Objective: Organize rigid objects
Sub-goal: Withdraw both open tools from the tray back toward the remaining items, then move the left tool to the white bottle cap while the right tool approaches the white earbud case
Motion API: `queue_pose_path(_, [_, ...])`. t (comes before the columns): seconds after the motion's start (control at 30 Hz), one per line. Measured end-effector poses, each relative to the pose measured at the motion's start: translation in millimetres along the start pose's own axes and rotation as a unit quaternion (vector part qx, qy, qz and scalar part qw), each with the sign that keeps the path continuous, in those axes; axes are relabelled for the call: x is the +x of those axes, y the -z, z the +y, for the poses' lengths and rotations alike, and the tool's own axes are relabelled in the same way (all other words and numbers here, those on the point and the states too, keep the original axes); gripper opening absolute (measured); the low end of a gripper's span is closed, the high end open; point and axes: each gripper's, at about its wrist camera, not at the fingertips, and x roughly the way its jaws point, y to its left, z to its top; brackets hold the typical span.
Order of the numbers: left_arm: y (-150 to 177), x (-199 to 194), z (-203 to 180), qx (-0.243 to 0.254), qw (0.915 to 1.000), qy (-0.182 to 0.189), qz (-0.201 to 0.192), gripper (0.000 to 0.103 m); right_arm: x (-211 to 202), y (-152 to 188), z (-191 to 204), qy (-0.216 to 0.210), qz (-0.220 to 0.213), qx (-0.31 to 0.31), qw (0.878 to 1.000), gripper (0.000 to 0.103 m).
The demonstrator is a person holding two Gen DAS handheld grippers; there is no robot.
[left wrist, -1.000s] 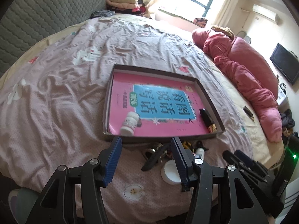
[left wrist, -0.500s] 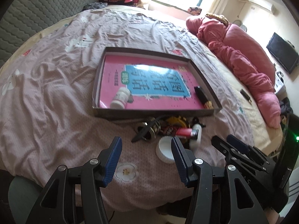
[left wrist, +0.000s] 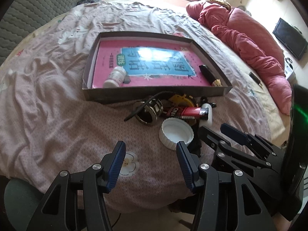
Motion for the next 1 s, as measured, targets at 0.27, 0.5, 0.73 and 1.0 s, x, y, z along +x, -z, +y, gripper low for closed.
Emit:
queue_pose_path(0.27, [-2, 15, -7, 0.014, 0.9998, 0.003, 0.016, 0.056, 11, -3, -13, -0.002, 0.003, 0.026, 1.000, 0.053])
queue_pose_path(0.5, [-4, 28, -16, 0.025, 0.9993, 0.014, 0.025, 0.056, 10, 0, -31, 0.004, 0.002, 0.047, 0.999, 0.055])
queue_pose_path(0.73, [-6, 36, -26, 0.037, 0.9985, 0.025, 0.030, 0.057, 20, 1, -51, -0.016, 0.011, 0.087, 0.996, 0.056])
queue_pose_path(1.0, [-6, 42, -30, 0.047, 0.9977, 0.032, 0.038, 0.057, 23, 4, -58, -0.047, 0.017, 0.118, 0.992, 0.057])
